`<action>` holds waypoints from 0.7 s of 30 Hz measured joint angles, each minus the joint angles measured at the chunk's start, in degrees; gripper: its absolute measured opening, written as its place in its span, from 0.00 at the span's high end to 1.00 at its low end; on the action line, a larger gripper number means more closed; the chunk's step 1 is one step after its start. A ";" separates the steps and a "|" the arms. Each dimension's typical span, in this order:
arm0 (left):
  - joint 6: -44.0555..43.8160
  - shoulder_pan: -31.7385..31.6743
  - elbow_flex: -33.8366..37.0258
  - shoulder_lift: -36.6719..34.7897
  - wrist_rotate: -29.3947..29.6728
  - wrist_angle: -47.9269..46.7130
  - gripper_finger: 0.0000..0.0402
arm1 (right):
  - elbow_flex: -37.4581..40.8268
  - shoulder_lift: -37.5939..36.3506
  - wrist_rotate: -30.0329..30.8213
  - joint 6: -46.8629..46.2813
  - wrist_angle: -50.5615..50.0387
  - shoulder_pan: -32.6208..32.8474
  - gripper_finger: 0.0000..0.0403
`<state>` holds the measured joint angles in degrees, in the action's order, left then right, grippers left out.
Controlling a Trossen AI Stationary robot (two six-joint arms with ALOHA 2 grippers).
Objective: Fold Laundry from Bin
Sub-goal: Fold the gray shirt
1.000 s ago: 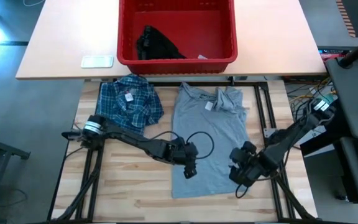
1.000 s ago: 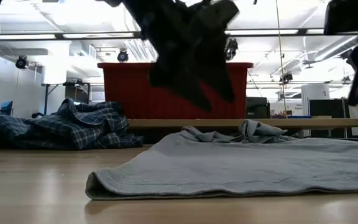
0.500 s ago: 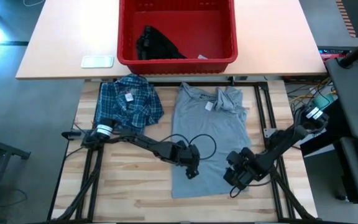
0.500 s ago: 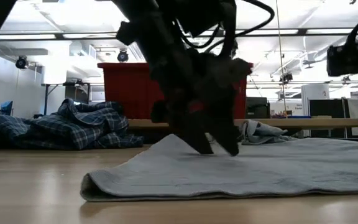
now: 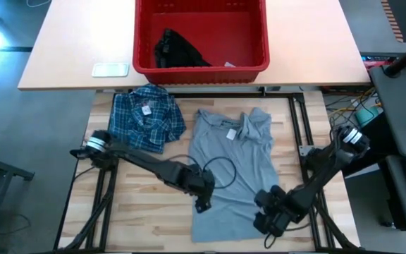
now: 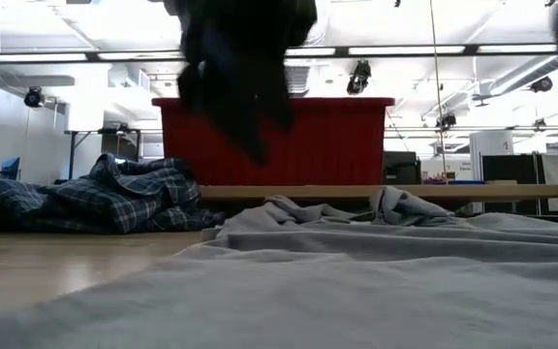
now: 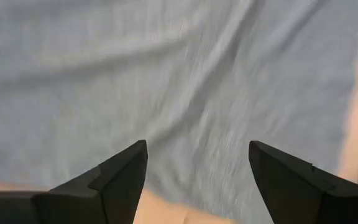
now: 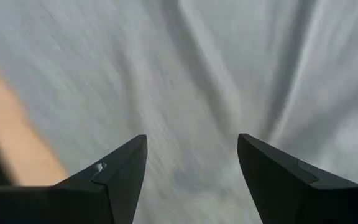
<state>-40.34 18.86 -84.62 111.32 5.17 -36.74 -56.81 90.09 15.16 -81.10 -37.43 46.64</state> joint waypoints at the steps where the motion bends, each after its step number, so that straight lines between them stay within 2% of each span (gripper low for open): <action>1: 0.76 -0.42 -0.04 -1.05 0.94 0.82 0.34 | -0.84 -0.95 2.50 0.29 -1.33 -0.16 0.40; 4: 3.48 -2.04 0.14 -1.70 5.65 1.36 0.34 | -0.42 -2.35 7.88 1.26 -4.75 -1.83 0.40; 9: 5.38 -4.96 0.86 0.39 6.79 6.77 0.34 | 5.62 -2.80 9.59 0.11 -0.17 -5.41 0.40; 14: 3.48 -4.00 1.44 5.61 3.58 8.17 0.34 | 9.77 -0.69 6.26 -1.53 8.38 -5.64 0.40; 17: 2.51 -2.36 1.53 8.57 -0.66 8.18 0.34 | 10.19 1.10 4.39 -2.86 8.17 -4.36 0.40; 21: 0.76 0.60 1.03 10.23 -3.28 6.74 0.34 | 9.86 2.26 1.41 -6.71 10.22 -1.92 0.40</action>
<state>-39.58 19.46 -83.59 121.55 1.89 -30.00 -46.95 92.35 16.58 -87.81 -27.20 44.72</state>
